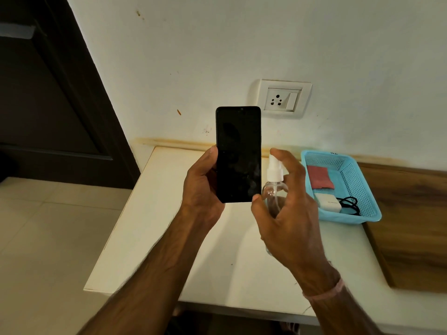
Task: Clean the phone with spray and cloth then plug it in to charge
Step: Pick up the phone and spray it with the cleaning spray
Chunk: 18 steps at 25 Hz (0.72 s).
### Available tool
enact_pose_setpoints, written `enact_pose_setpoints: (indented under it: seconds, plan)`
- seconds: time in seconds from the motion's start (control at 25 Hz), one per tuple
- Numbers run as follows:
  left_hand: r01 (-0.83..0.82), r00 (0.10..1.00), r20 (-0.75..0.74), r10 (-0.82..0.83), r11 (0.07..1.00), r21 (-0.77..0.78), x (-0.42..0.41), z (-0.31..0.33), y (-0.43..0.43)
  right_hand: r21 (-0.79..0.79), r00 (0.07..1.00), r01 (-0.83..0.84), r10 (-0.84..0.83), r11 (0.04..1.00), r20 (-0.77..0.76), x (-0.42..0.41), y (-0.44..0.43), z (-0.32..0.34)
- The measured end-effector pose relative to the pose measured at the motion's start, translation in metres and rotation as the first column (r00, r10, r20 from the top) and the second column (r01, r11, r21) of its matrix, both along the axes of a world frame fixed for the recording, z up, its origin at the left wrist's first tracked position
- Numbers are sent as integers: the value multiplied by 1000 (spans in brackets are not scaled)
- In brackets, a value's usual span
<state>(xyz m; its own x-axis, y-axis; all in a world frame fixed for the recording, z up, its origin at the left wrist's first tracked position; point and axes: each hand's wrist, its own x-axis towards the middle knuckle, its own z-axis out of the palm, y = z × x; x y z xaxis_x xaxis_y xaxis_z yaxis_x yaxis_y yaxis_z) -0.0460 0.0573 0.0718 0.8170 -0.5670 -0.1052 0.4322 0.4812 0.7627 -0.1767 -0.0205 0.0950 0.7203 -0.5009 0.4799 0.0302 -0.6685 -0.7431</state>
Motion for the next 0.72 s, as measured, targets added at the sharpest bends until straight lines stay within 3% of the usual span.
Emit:
enact_pose_setpoints:
  seconds: [0.4,0.72]
  plan:
    - [-18,1000,-24,18,1000,15,0,2,0,3,998,20,-20,1000,-59,-4,4,-7]
    - [-5,1000,-26,4,999,-51,2,1,2,41,1000,9,-9,999,5,-3,-2,-9]
